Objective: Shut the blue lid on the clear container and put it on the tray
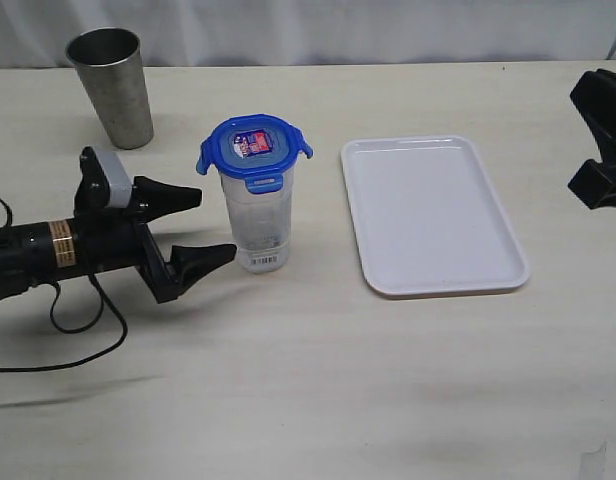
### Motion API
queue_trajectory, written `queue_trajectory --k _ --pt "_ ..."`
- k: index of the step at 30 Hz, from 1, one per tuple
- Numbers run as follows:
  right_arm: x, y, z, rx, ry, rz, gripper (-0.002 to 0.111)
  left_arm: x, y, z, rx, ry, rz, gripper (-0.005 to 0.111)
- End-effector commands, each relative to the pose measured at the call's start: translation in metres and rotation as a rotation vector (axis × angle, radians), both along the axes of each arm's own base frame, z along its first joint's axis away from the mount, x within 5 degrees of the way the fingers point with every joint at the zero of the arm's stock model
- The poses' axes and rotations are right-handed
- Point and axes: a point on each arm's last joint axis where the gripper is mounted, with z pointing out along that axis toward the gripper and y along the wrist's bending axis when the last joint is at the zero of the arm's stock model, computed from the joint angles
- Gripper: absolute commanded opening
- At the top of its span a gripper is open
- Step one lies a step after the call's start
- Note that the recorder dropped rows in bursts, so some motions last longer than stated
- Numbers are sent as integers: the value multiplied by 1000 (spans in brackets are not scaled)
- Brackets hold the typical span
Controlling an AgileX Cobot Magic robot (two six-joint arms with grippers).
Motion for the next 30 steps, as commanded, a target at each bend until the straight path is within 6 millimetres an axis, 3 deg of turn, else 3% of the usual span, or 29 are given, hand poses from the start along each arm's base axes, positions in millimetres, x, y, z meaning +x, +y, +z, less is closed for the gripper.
queue_trajectory --k 1,6,13,30 --pt "0 1 0 -3 -4 7 4 7 -12 3 -20 -47 -32 89" --pt "0 1 0 -6 -5 9 4 6 -13 3 -21 -47 -34 89" --pt "0 1 0 -7 -1 7 4 9 -46 6 -17 -81 -111 89" --pt "0 1 0 -7 -1 7 4 25 -54 3 -69 -73 -103 89"
